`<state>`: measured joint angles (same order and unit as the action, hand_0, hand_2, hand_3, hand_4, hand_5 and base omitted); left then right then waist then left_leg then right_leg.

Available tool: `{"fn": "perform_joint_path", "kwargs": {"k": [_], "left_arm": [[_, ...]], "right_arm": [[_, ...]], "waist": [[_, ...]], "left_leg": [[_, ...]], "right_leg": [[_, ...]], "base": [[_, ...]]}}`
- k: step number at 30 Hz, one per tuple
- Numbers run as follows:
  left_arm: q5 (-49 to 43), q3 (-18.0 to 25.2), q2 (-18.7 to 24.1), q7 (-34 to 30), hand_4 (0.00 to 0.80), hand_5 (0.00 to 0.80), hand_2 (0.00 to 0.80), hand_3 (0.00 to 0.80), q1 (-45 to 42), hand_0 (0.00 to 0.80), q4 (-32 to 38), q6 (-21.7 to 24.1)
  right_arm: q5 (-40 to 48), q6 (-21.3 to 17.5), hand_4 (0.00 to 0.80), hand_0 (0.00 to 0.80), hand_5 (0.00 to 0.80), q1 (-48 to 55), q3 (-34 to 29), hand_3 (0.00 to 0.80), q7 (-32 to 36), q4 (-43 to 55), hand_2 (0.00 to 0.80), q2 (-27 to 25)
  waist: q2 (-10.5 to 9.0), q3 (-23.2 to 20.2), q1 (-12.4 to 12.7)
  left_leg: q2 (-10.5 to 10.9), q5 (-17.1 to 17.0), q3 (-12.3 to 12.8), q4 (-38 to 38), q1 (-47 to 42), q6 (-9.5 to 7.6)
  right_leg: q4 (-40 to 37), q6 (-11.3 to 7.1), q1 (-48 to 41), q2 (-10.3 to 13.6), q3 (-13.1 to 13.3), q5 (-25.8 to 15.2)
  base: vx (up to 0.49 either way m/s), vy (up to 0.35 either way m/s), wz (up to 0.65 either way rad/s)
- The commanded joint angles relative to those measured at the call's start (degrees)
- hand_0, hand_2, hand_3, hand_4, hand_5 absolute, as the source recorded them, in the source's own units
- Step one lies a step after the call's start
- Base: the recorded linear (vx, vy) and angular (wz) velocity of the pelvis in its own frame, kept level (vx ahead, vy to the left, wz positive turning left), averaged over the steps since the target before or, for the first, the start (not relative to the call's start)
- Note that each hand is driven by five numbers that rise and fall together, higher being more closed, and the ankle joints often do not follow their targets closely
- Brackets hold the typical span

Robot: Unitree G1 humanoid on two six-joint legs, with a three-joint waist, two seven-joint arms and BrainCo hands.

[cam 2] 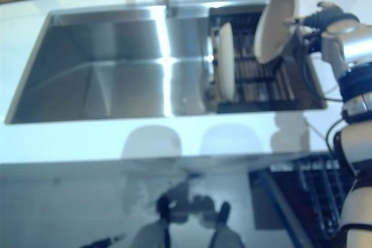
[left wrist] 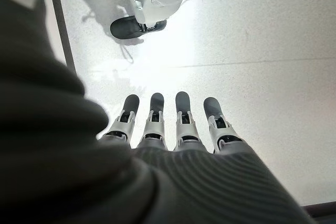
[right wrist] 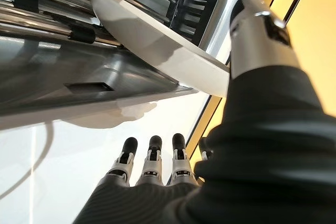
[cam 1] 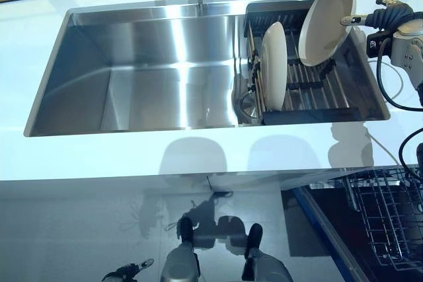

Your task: Take plates into dishwasher

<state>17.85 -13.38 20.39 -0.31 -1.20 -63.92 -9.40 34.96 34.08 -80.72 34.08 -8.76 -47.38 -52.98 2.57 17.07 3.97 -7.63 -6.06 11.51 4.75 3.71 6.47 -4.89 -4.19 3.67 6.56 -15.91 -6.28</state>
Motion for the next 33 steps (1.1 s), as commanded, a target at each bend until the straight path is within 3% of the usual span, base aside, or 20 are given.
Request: {"fn": "perform_joint_path", "kwargs": {"k": [1, 9, 13, 20, 33], "left_arm": [[1.3, -3.1, 0.7, 0.6, 0.000, 0.000, 0.000, 0.000, 0.0, 0.000, -0.7, -0.6], [2.1, -3.7, 0.7, 0.9, 0.000, 0.000, 0.000, 0.000, 0.1, 0.000, 0.3, -1.5], [2.4, -3.3, 1.3, 1.1, 0.000, 0.000, 0.000, 0.000, 1.2, 0.000, 3.7, -6.1], [4.3, -2.2, 2.5, 0.7, 0.000, 0.000, 0.000, 0.000, 4.6, 0.000, 4.2, -10.5], [7.5, -1.8, 2.7, 1.3, 0.000, 0.000, 0.000, 0.000, 7.9, 0.000, 2.3, -12.4]], "right_arm": [[-0.2, -2.9, 0.000, 0.000, 0.000, -1.5, -0.2, 0.000, -1.9, 3.3, 0.000, -1.4], [-1.0, -1.6, 0.000, 0.000, 0.000, -1.6, 0.4, 0.000, -2.1, 4.5, 0.000, -1.3], [-2.0, -0.7, 0.000, 0.000, 0.000, -4.3, 1.3, 0.000, -0.7, 2.5, 0.000, -0.9], [-0.9, -1.1, 0.000, 0.000, 0.000, -4.5, 1.8, 0.000, 0.9, 3.3, 0.000, -2.0], [2.3, -1.1, 0.000, 0.000, 0.000, -3.2, 0.8, 0.000, -1.5, 4.3, 0.000, -2.0]], "waist": [[-3.07, 0.7, 0.8], [-2.94, 1.3, 0.8], [-2.47, 1.5, 1.0], [-2.95, 1.8, -0.1], [-3.41, 3.5, -1.1]], "left_leg": [[2.6, -0.4, -0.9, 0.3, 1.2, 0.56], [2.6, -0.5, -0.9, 0.3, 1.1, 0.51], [2.6, -0.4, -0.5, 0.3, 1.3, 0.55], [2.3, -0.7, -0.1, 0.3, 2.1, 0.57], [2.0, -0.5, 0.3, 0.3, 2.2, 0.21]], "right_leg": [[-0.1, -3.09, -0.2, 1.7, -0.9, -0.3], [-0.1, -3.22, -0.2, 1.8, -0.9, -0.5], [-0.1, -3.06, 0.1, 1.9, -0.6, -0.6], [-0.1, -2.91, 1.3, 1.4, 0.2, -0.8], [-0.1, -2.64, 1.8, 1.0, 0.8, -0.8]], "base": [[0.000, 0.000, 0.00], [0.012, 0.009, 0.01], [0.012, 0.019, 0.01], [0.000, 0.000, 0.00], [0.041, 0.008, -0.01]]}}
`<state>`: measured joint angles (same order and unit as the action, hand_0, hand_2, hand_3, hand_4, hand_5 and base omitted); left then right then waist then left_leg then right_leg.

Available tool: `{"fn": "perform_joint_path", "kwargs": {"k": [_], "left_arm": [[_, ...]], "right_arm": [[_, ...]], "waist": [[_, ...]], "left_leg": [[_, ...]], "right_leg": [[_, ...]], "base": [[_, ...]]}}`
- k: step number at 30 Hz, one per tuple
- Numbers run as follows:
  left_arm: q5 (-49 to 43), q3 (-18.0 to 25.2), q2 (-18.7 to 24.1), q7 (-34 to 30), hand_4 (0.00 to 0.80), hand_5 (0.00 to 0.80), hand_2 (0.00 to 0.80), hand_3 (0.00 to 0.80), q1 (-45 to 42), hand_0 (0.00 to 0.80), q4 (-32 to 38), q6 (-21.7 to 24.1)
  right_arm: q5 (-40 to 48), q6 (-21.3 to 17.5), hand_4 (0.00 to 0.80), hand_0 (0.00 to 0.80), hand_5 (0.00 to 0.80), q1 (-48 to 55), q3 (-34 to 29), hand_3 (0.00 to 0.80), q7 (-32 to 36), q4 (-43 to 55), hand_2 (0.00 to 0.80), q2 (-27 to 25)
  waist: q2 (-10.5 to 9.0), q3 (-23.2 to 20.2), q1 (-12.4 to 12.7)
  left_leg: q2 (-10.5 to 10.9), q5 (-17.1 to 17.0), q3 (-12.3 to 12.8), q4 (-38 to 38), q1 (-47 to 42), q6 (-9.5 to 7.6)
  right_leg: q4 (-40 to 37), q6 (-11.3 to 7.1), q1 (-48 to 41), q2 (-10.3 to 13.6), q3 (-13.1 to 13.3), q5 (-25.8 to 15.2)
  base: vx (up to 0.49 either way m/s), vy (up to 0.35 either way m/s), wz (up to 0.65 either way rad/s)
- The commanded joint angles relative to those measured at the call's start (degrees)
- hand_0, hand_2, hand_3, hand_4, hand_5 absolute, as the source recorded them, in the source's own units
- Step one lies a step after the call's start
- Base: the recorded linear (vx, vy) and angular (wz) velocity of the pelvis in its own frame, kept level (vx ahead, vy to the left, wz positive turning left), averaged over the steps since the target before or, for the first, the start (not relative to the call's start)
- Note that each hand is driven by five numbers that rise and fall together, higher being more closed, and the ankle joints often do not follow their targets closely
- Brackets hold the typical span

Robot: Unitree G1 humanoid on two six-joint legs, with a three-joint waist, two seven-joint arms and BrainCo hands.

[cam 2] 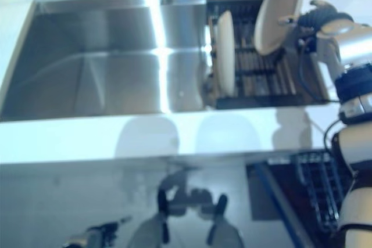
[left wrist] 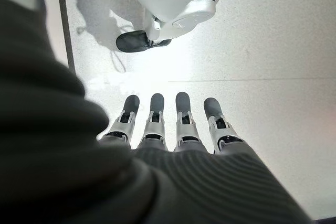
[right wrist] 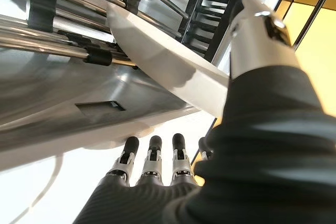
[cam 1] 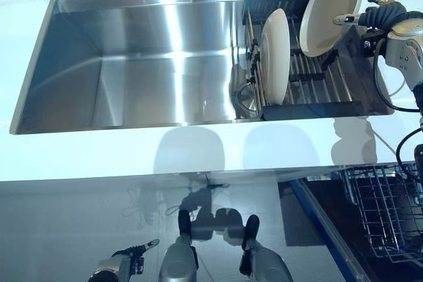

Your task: Take plates into dishwasher

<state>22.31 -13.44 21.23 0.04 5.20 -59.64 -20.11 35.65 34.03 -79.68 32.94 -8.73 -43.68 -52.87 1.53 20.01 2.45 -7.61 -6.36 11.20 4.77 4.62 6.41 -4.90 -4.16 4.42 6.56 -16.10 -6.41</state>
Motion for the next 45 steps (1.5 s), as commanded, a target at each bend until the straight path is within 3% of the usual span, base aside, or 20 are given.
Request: {"fn": "perform_joint_path", "kwargs": {"k": [1, 16, 36, 37, 38, 39, 40, 42, 45], "left_arm": [[3.3, -1.8, 1.8, 1.0, 0.000, 0.000, 0.000, 0.000, 1.7, 0.000, -1.9, -1.9], [5.5, -1.1, 1.9, 1.7, 0.000, 0.000, 0.000, 0.000, 3.5, 0.000, -2.8, -3.6], [6.0, -0.7, 1.8, 1.8, 0.000, 0.000, 0.000, 0.000, 3.7, 0.000, -3.2, -3.2], [6.0, -0.8, 1.8, 1.8, 0.000, 0.000, 0.000, 0.000, 3.8, 0.000, -3.3, -3.2], [6.0, -0.7, 1.8, 1.7, 0.000, 0.000, 0.000, 0.000, 3.9, 0.000, -3.4, -3.1], [6.0, -0.7, 1.8, 1.7, 0.000, 0.000, 0.000, 0.000, 3.9, 0.000, -3.4, -3.1], [6.0, -0.7, 1.8, 1.7, 0.000, 0.000, 0.000, 0.000, 3.9, 0.000, -3.5, -3.0], [6.2, -0.6, 1.7, 1.8, 0.000, 0.000, 0.000, 0.000, 3.9, 0.000, -3.5, -3.0], [6.4, -0.6, 1.7, 2.0, 0.000, 0.000, 0.000, 0.000, 4.0, 0.000, -3.5, -3.1]], "right_arm": [[1.8, -1.3, 0.000, 0.000, 0.000, -4.2, 1.9, 0.000, -1.7, 0.5, 0.000, -2.0], [4.1, -3.3, 0.000, 0.000, 0.000, -5.8, 1.8, 0.000, -4.5, 1.2, 0.000, -1.6], [0.3, -3.7, 0.000, 0.000, 0.000, -5.1, 1.4, 0.000, -3.4, 3.4, 0.000, 0.3], [-0.4, -3.6, 0.066, 0.066, 0.066, -5.2, 1.5, 0.066, -3.1, 3.5, 0.066, 0.4], [-0.7, -3.4, 0.195, 0.195, 0.195, -5.5, 1.8, 0.195, -3.1, 3.6, 0.195, 0.6], [-0.8, -3.2, 0.395, 0.395, 0.395, -5.6, 2.1, 0.395, -3.0, 3.6, 0.395, 0.7], [-1.4, -3.1, 0.486, 0.486, 0.486, -5.7, 2.3, 0.486, -2.9, 3.5, 0.486, 0.8], [-2.1, -2.5, 0.800, 0.800, 0.800, -5.9, 2.5, 0.800, -2.8, 3.5, 0.800, 1.0], [-2.2, -2.6, 0.800, 0.800, 0.800, -5.9, 2.6, 0.800, -3.1, 3.5, 0.800, 1.2]], "waist": [[-2.32, 0.8, 0.4], [-2.00, 2.2, 0.8], [-1.69, 2.9, 1.9], [-1.70, 2.9, 1.9], [-1.69, 2.9, 1.9], [-1.68, 2.9, 2.0], [-1.69, 2.9, 2.0], [-1.69, 3.0, 2.1], [-1.74, 3.2, 2.3]], "left_leg": [[1.9, -0.2, 0.6, 0.2, 1.3, 0.24], [2.0, -0.4, 0.2, 0.2, 2.4, 0.25], [2.2, -0.4, -0.5, 0.2, 2.6, -0.15], [2.2, -0.4, -0.5, 0.2, 2.7, -0.16], [2.2, -0.5, -0.6, 0.2, 2.7, -0.20], [2.2, -0.5, -0.6, 0.2, 2.7, -0.20], [2.2, -0.5, -0.6, 0.2, 2.7, -0.21], [2.3, -0.5, -0.7, 0.2, 2.7, -0.24], [2.3, -0.5, -0.6, 0.2, 2.7, -0.31]], "right_leg": [[0.0, -2.62, 1.1, 1.0, 1.0, -0.6], [0.5, -2.41, 1.8, 0.9, 0.6, -0.3], [1.2, -2.26, 1.8, 1.1, -0.5, 0.2], [1.2, -2.27, 1.9, 1.1, -0.5, 0.2], [1.2, -2.27, 1.9, 1.1, -0.5, 0.2], [1.2, -2.26, 1.9, 1.1, -0.6, 0.2], [1.3, -2.25, 1.8, 1.1, -0.7, 0.3], [1.4, -2.24, 1.8, 1.1, -0.7, 0.3], [1.4, -2.25, 1.9, 1.1, -0.8, 0.2]], "base": [[0.038, 0.014, -0.01], [0.002, 0.001, 0.00], [0.000, 0.000, 0.00], [0.000, 0.000, 0.00], [0.000, 0.000, 0.00], [0.000, 0.000, 0.00], [0.000, 0.000, 0.00], [0.000, 0.000, 0.00], [0.000, 0.000, 0.00]]}}
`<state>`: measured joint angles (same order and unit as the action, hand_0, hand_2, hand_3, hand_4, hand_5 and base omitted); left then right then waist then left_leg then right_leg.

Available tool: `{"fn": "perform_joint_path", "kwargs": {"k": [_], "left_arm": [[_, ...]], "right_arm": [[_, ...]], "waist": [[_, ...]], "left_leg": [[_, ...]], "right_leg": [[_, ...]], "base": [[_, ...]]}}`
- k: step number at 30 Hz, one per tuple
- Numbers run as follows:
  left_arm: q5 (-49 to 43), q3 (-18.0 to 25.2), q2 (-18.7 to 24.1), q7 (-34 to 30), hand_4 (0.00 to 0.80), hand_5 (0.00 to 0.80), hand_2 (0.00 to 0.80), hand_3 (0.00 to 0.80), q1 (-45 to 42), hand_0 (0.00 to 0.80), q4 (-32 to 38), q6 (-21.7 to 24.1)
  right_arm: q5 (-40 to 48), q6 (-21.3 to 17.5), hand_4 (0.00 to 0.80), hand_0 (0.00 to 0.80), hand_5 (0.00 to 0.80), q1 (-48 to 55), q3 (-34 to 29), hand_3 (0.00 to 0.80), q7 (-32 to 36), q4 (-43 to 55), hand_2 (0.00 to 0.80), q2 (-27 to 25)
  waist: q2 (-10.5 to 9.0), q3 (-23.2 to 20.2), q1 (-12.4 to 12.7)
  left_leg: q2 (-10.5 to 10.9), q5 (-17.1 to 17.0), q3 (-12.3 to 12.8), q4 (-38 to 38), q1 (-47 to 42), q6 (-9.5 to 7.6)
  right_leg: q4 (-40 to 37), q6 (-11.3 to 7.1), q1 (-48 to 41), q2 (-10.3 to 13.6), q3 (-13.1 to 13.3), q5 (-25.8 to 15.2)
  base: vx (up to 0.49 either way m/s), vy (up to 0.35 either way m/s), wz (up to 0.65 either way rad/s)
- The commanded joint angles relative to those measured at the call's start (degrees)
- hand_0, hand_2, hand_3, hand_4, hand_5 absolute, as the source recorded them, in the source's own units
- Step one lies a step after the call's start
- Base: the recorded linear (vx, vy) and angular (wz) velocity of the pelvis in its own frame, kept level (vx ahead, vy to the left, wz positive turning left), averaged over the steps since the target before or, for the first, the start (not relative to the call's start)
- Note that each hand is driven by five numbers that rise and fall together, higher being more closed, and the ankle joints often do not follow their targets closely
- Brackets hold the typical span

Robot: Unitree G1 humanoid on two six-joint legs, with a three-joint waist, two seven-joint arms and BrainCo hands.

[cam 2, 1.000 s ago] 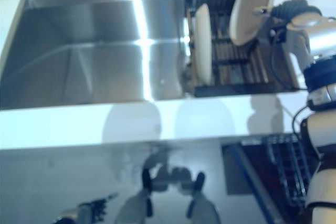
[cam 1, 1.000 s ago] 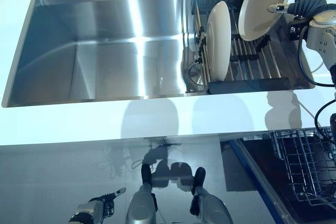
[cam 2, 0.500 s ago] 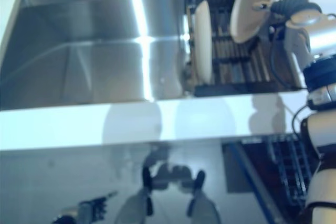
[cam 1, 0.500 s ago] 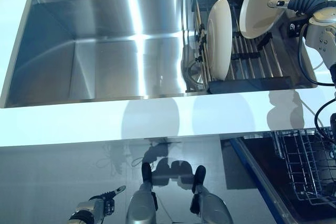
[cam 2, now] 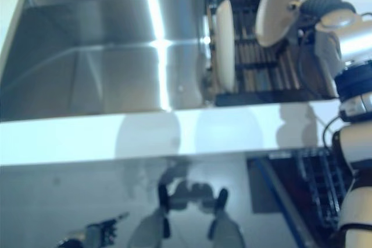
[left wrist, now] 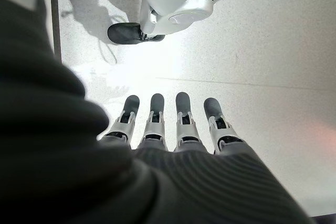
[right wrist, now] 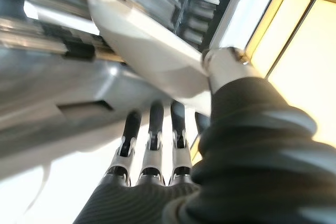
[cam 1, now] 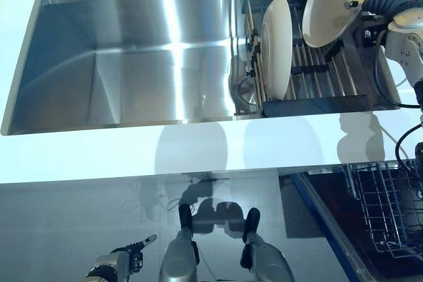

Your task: Take plates into dishwasher

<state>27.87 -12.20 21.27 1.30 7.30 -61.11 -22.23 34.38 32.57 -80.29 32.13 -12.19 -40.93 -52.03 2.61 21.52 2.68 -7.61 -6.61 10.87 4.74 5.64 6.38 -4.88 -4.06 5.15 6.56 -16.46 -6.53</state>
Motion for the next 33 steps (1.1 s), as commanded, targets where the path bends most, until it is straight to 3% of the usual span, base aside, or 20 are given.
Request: {"fn": "perform_joint_path", "kwargs": {"k": [1, 11, 23, 33], "left_arm": [[0.9, -1.8, 1.7, 0.7, 0.000, 0.000, 0.000, 0.000, 2.0, 0.000, -2.1, -0.8], [0.3, -1.6, 2.2, 0.6, 0.000, 0.000, 0.000, 0.000, 1.6, 0.000, -2.2, 0.1], [-0.8, -1.8, 2.3, 1.0, 0.000, 0.000, 0.000, 0.000, 0.7, 0.000, -2.9, 1.8], [-2.2, -1.6, 2.3, 1.0, 0.000, 0.000, 0.000, 0.000, -0.7, 0.000, -3.7, 2.6]], "right_arm": [[-1.0, -1.0, 0.800, 0.800, 0.800, -5.5, 3.5, 0.800, 0.5, 0.6, 0.800, 0.5], [-3.9, -0.8, 0.800, 0.800, 0.800, -6.5, 5.0, 0.800, 0.2, -0.4, 0.800, -0.1], [-3.0, -0.9, 0.800, 0.800, 0.800, -8.3, 5.3, 0.800, -5.4, -1.5, 0.800, -1.7], [-5.8, -3.7, 0.800, 0.800, 0.800, -10.4, 6.3, 0.800, -9.6, -1.3, 0.800, -3.5]], "waist": [[-2.86, 1.7, 2.2], [-3.41, 1.5, 2.5], [-4.18, -0.6, 2.0], [-4.99, -4.3, 1.6]], "left_leg": [[2.2, -0.3, -0.3, 0.3, 1.8, -0.28], [2.2, -0.2, -0.3, 0.3, 1.6, -0.33], [2.1, 0.3, 0.2, 0.3, 0.1, -0.33], [1.9, 0.9, 0.6, 0.3, -2.4, -0.25]], "right_leg": [[1.3, -2.36, 1.1, 1.1, -0.5, 0.3], [1.1, -2.43, 0.7, 1.1, -0.9, 0.3], [0.5, -2.48, -0.8, 0.9, -0.5, 0.4], [-0.1, -2.74, -3.4, 1.0, 0.0, 0.7]], "base": [[0.000, 0.000, 0.00], [0.000, 0.000, 0.00], [-0.003, -0.006, 0.01], [0.000, 0.000, 0.00]]}}
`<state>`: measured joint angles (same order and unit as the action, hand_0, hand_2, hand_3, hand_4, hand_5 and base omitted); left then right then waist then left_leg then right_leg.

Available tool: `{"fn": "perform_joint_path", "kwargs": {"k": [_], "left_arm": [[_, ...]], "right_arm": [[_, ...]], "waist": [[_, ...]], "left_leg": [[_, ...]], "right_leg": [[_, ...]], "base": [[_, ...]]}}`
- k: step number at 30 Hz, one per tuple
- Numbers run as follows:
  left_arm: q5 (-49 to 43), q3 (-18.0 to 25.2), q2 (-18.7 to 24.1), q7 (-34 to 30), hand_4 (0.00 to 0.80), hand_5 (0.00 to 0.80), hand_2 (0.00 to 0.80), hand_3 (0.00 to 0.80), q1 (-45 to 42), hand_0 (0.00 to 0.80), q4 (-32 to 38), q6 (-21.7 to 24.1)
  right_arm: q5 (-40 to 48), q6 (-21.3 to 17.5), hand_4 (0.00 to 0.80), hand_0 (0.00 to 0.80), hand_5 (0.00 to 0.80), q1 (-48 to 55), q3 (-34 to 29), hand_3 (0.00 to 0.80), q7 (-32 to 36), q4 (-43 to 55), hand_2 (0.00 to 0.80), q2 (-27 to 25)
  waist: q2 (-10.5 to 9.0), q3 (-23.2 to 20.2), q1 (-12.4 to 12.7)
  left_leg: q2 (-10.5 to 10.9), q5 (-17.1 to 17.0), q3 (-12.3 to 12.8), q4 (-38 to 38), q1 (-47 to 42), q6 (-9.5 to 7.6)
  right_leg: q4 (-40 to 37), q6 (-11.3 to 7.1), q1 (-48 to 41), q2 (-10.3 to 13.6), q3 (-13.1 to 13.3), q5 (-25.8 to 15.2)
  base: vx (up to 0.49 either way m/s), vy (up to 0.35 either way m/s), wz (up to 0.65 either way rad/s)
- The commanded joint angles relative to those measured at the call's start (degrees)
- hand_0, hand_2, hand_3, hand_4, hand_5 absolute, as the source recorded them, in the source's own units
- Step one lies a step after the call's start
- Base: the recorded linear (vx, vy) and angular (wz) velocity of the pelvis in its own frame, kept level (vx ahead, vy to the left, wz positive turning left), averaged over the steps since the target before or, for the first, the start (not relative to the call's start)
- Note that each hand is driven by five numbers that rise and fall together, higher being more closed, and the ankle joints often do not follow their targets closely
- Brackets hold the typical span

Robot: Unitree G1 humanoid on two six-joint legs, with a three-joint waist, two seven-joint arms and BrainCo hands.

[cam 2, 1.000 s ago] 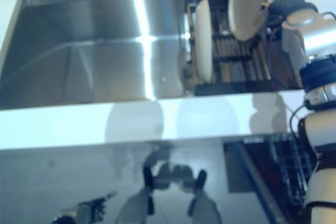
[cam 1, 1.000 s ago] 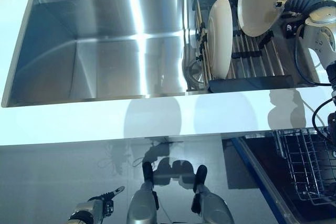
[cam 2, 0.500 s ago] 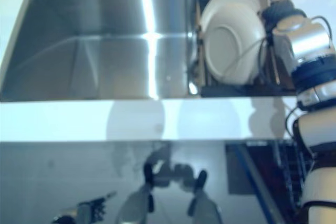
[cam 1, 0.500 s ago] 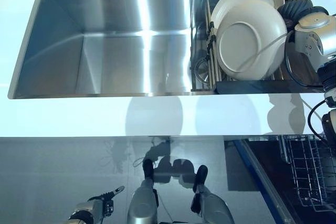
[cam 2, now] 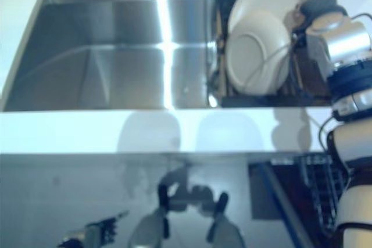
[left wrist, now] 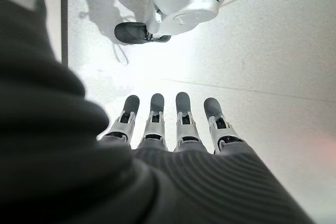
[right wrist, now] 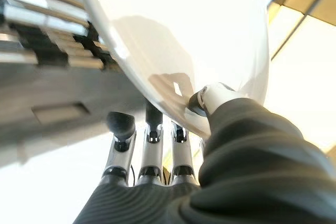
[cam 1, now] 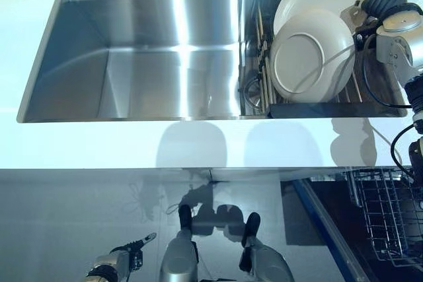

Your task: Take plates into dishwasher

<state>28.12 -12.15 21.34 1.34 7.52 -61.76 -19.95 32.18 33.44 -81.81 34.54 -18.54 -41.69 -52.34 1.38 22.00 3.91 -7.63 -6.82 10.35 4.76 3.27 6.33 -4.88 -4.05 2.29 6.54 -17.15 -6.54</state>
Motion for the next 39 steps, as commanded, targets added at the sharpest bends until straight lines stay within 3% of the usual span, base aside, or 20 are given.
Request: {"fn": "perform_joint_path", "kwargs": {"k": [1, 15, 22, 31, 39], "left_arm": [[-2.8, -1.5, 2.2, 1.0, 0.000, 0.000, 0.000, 0.000, -1.2, 0.000, -3.1, 0.4], [-4.4, -1.6, 2.1, -0.8, 0.000, 0.000, 0.000, 0.000, -2.9, 0.000, -6.3, 1.4], [-4.7, -1.7, 1.9, -1.0, 0.000, 0.000, 0.000, 0.000, -3.2, 0.000, -7.3, 2.0], [-6.6, -1.2, 1.5, -0.3, 0.000, 0.000, 0.000, 0.000, -3.1, 0.000, -7.8, 2.1], [-9.7, -1.6, 2.4, -0.7, 0.000, 0.000, 0.000, 0.000, -3.2, 0.000, -8.2, 4.2]], "right_arm": [[-3.5, -4.7, 0.800, 0.800, 0.800, -9.1, 4.1, 0.800, -3.4, -0.5, 0.800, -3.5], [2.0, -2.9, 0.800, 0.800, 0.800, -7.7, 3.9, 0.800, 1.2, -0.9, 0.800, -3.7], [2.8, -4.4, 0.800, 0.800, 0.800, -6.1, 2.6, 0.800, 1.8, -0.8, 0.800, -3.9], [-6.6, -2.3, 0.800, 0.800, 0.800, -6.7, 4.7, 0.800, 5.7, 1.0, 0.800, -6.3], [-21.7, -0.1, 0.800, 0.800, 0.800, -13.3, 13.7, 0.800, 13.8, -1.6, 0.800, -9.1]], "waist": [[-3.89, -5.2, 0.3], [-5.21, -11.4, -0.1], [-5.98, -14.2, -0.6], [-6.98, -17.5, -1.5], [-7.76, -19.2, -2.4]], "left_leg": [[1.9, 1.1, 1.2, 0.2, -0.2, -0.18], [2.0, 2.3, 1.9, 0.2, -3.6, -0.24], [2.1, 2.8, 2.5, 0.2, -5.2, -0.29], [2.0, 3.5, 3.8, 0.2, -7.1, -0.58], [1.9, 4.0, 5.0, 0.2, -8.9, -0.84]], "right_leg": [[-0.1, -2.80, -0.8, 1.0, 0.7, 0.8], [-0.1, -2.94, -4.3, 1.2, 1.0, 2.0], [-0.1, -3.11, -5.5, 1.2, 1.1, 2.3], [-0.1, -3.72, -6.3, 1.3, 1.4, 2.1], [-0.1, -4.12, -6.6, 1.1, 2.3, 1.5]], "base": [[0.000, 0.000, 0.00], [0.007, -0.003, -0.01], [-0.007, 0.014, -0.02], [-0.015, 0.005, -0.06], [-0.024, -0.016, -0.13]]}}
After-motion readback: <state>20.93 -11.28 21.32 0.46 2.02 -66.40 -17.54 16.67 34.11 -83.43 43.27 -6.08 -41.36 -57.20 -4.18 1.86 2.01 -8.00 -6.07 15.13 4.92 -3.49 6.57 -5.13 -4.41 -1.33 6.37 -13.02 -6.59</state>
